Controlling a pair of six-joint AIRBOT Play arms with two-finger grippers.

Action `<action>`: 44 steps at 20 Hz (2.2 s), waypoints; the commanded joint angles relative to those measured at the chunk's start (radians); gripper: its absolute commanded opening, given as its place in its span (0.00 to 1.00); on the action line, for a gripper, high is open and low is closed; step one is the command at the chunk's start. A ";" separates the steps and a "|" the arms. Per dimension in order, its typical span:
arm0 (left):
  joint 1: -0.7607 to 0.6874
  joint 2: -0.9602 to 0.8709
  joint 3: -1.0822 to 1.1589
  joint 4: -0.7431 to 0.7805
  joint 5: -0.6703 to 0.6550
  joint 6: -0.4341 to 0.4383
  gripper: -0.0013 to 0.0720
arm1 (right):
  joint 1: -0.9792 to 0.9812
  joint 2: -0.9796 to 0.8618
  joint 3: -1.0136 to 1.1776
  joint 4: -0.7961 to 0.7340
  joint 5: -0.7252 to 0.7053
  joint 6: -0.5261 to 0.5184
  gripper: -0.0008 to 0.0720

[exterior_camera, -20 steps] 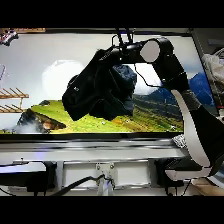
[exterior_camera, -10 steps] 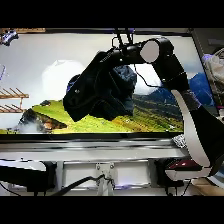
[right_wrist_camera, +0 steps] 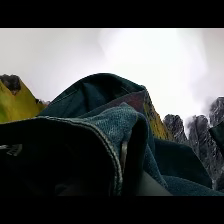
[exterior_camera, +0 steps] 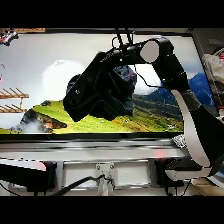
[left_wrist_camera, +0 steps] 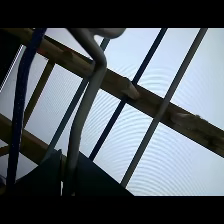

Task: Fold the clothes and pants, and hang the long-sleeved shirts on hangers.

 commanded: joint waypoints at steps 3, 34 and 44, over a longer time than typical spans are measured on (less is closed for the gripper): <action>-0.009 0.011 0.000 -0.004 0.002 0.000 0.06 | 0.000 0.000 0.000 0.008 0.004 0.008 0.08; -0.902 1.178 -0.333 -0.477 -0.692 -0.116 0.05 | -0.004 0.008 0.002 -0.022 -0.144 0.039 0.08; -1.057 1.173 -0.393 -0.433 -0.748 -0.024 0.05 | -0.004 0.042 0.007 -0.019 0.085 0.026 0.07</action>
